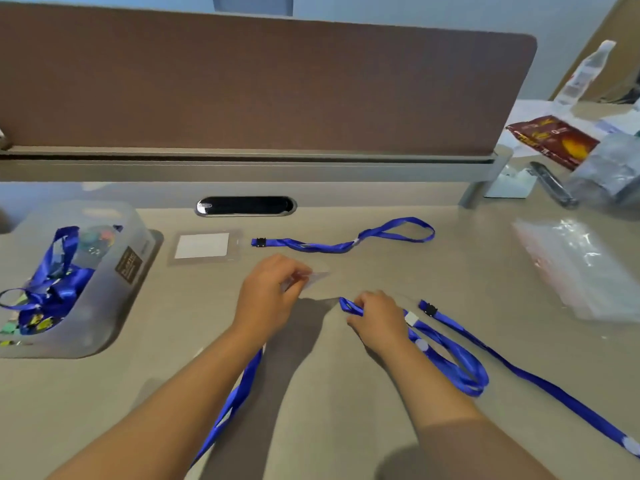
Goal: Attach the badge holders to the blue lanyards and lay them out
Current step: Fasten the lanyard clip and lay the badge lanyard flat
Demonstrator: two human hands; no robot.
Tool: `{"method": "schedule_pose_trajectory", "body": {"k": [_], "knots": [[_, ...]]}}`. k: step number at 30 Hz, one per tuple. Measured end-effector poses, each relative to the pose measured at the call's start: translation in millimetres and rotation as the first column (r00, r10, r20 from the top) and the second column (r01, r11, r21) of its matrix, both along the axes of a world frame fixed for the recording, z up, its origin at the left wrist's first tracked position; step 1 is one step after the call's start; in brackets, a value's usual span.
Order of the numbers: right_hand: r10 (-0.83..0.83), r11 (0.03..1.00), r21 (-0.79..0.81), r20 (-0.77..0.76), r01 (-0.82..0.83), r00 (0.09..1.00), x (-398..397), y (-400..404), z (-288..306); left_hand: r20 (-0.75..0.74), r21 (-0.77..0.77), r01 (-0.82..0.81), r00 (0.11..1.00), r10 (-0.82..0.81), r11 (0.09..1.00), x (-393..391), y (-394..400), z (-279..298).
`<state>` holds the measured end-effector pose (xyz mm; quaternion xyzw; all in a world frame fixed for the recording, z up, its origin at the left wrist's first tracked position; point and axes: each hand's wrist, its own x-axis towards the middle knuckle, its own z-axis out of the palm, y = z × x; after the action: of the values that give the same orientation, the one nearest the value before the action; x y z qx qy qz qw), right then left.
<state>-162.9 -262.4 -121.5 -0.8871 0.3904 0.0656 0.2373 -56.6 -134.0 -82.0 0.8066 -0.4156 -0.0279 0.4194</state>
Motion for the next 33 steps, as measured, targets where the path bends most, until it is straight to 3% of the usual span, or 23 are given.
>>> {"method": "schedule_pose_trajectory", "body": {"k": [2,5,8,12,15,20,26,30,33], "knots": [[0.037,0.999,0.012,-0.011,-0.037,0.999,-2,-1,-6,-0.009,0.007,-0.014,1.000,0.014,1.000,-3,-2,-2],[-0.062,0.988,0.146,0.120,0.044,0.991,-7,-5,-6,0.002,0.024,-0.029,1.000,0.029,0.999,-7,-8,-1],[-0.152,0.988,0.062,0.204,0.142,0.967,-18,-19,-3,0.020,0.029,-0.017,1.000,0.017,0.999,-12,-18,0],[-0.184,0.974,-0.125,0.036,0.187,0.982,-37,-37,-7,0.026,0.061,0.000,1.000,-0.001,0.998,-21,-33,-2],[-0.176,0.978,-0.117,-0.029,0.172,0.984,-40,-37,-12,0.017,0.080,0.000,1.000,-0.001,0.997,-26,-39,-3],[-0.169,0.985,-0.039,-0.007,0.169,0.986,-38,-36,-8,0.006,0.100,-0.001,1.000,0.001,0.995,-30,-42,-4],[-0.196,0.956,0.269,0.273,0.120,0.942,-34,-26,15,0.006,0.059,-0.047,0.999,0.047,0.997,-32,-40,6],[-0.206,0.948,0.313,0.468,0.056,0.859,-32,-7,30,0.006,-0.024,-0.077,0.997,0.077,0.997,-37,-29,8],[-0.164,0.966,0.258,0.556,0.018,0.815,-35,11,30,0.013,-0.077,-0.108,0.994,0.109,0.991,-45,-16,4]]}}
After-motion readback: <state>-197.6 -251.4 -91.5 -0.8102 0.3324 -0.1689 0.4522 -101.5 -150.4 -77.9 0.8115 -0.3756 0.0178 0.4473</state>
